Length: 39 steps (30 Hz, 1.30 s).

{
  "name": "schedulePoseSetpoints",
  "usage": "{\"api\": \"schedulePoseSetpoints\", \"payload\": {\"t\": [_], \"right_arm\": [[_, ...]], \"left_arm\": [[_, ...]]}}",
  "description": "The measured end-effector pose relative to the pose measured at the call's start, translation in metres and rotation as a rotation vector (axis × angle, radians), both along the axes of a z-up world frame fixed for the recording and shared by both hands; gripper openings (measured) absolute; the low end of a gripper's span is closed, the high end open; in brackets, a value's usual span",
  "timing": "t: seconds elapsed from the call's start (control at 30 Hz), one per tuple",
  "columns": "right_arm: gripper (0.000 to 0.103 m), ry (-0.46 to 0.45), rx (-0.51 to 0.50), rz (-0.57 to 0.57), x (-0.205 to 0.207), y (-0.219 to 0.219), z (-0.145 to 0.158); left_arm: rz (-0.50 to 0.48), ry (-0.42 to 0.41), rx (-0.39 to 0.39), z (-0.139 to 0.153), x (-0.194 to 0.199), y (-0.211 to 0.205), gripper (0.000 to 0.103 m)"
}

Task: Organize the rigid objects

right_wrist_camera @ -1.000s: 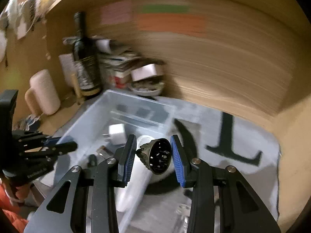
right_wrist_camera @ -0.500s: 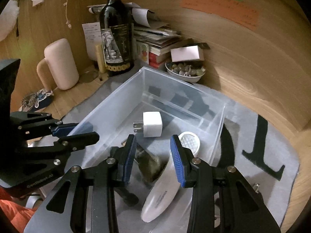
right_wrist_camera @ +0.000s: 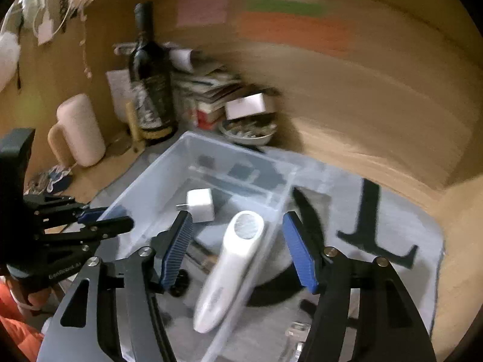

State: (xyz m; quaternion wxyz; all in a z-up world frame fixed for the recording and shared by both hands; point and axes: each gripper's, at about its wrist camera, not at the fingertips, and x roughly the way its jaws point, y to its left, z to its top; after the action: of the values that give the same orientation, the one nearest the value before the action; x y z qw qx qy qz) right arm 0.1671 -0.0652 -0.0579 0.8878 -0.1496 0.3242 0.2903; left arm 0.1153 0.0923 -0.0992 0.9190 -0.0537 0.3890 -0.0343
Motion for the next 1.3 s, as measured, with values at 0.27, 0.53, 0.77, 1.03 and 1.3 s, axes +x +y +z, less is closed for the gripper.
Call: {"api": "schedulePoseSetpoints", "payload": {"t": [0.27, 0.53, 0.77, 1.03, 1.3], "right_arm": [[0.065, -0.040, -0.002, -0.129, 0.000, -0.044, 0.007], [0.065, 0.062, -0.002, -0.257, 0.004, -0.085, -0.025], [0.064, 0.176, -0.009, -0.295, -0.005, -0.100, -0.061], [0.065, 0.277, -0.014, -0.283, -0.014, -0.102, -0.086], [0.049, 0.227, -0.069, -0.254, -0.011, -0.082, -0.089]], "left_arm": [[0.001, 0.000, 0.000, 0.000, 0.000, 0.000, 0.014], [0.003, 0.000, 0.004, 0.000, 0.000, 0.000, 0.014], [0.000, 0.006, 0.009, -0.001, -0.001, 0.000, 0.014], [0.001, 0.008, 0.011, -0.002, -0.002, -0.001, 0.014], [-0.003, 0.007, 0.006, -0.002, -0.003, 0.000, 0.014]]}}
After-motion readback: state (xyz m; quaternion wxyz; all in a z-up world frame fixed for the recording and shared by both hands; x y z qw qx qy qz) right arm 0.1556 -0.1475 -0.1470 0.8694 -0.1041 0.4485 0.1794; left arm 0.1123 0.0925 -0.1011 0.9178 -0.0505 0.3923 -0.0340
